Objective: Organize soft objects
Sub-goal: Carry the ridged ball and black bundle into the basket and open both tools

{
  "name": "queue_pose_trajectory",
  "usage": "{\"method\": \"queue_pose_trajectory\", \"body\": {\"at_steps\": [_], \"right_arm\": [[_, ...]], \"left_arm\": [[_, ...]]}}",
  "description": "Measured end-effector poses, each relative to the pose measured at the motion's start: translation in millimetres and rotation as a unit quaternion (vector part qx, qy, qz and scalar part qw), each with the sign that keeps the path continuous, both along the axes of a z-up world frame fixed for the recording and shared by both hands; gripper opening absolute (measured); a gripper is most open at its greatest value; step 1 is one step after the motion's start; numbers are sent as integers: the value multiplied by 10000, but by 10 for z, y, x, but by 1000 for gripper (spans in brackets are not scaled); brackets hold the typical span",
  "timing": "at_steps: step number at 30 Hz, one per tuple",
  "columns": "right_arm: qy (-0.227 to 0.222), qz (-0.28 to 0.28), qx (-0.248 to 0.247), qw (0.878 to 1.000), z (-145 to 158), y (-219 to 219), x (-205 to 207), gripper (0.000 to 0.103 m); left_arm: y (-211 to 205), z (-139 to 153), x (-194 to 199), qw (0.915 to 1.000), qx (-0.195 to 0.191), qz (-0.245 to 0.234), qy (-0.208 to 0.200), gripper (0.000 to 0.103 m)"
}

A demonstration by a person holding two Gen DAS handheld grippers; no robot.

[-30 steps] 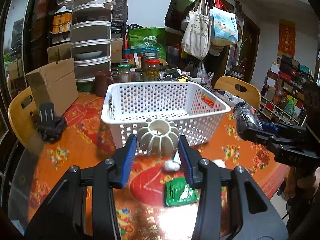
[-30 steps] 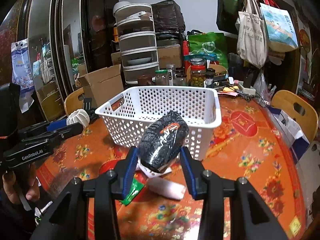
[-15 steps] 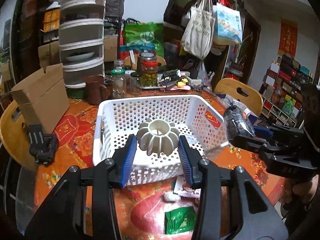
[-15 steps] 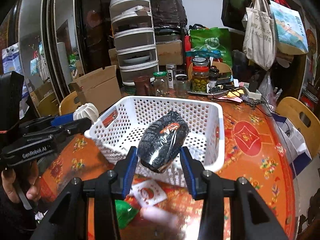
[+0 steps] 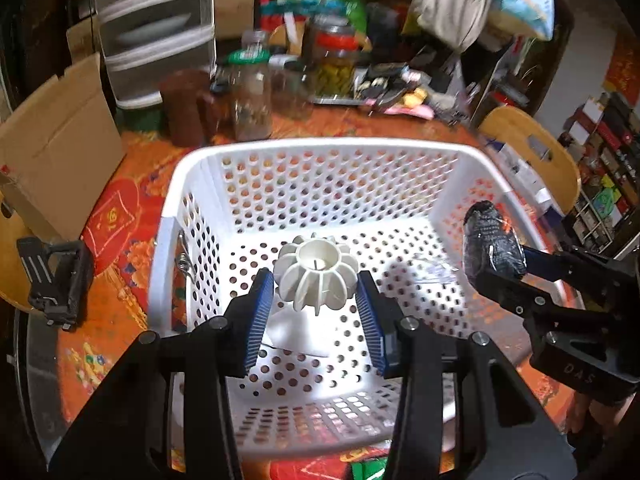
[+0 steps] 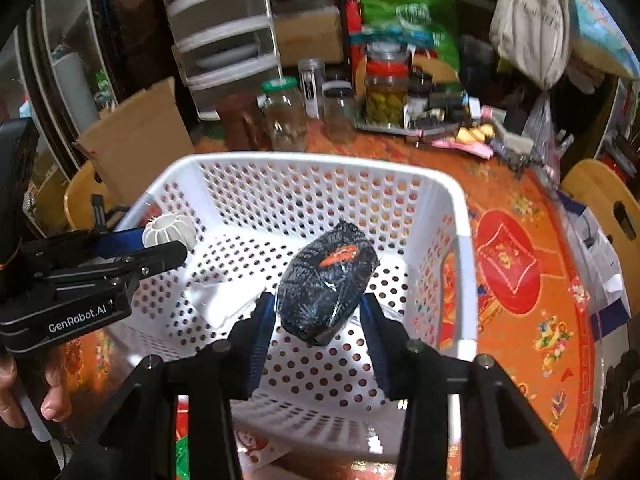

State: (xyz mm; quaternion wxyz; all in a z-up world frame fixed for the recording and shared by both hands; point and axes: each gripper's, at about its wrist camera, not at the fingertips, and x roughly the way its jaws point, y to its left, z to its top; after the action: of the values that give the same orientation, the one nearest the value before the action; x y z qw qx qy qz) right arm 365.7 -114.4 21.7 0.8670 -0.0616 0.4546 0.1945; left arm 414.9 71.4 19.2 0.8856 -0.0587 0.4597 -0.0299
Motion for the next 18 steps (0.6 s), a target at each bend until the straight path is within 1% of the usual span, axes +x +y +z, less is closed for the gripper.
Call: {"method": "queue_pose_trajectory", "body": {"at_steps": [2, 5, 8, 14, 15, 16, 17, 18], "right_arm": [[131, 10, -119, 9998, -97, 45, 89, 43], [315, 38, -258, 9992, -208, 91, 178, 43], [425, 94, -383, 9983, -287, 137, 211, 43], [477, 113, -310, 9983, -336, 160, 251, 44], [475, 114, -263, 9985, -329, 160, 242, 44], [462, 117, -207, 9986, -318, 153, 239, 44], [432, 123, -168, 9989, -301, 144, 232, 47], [389, 120, -134, 9991, -280, 135, 218, 51]], "left_arm": [[7, -128, 118, 9997, 71, 22, 221, 40], [1, -251, 191, 9992, 117, 38, 393, 40], [-2, -311, 210, 9991, 115, 22, 410, 40], [-12, -342, 229, 9992, 100, 60, 387, 41], [-3, -341, 226, 9992, 76, 69, 378, 42], [2, -331, 207, 9993, 49, 67, 369, 48], [16, -319, 194, 9994, -14, 51, 330, 52], [20, -304, 178, 9995, -68, 28, 292, 53]]}}
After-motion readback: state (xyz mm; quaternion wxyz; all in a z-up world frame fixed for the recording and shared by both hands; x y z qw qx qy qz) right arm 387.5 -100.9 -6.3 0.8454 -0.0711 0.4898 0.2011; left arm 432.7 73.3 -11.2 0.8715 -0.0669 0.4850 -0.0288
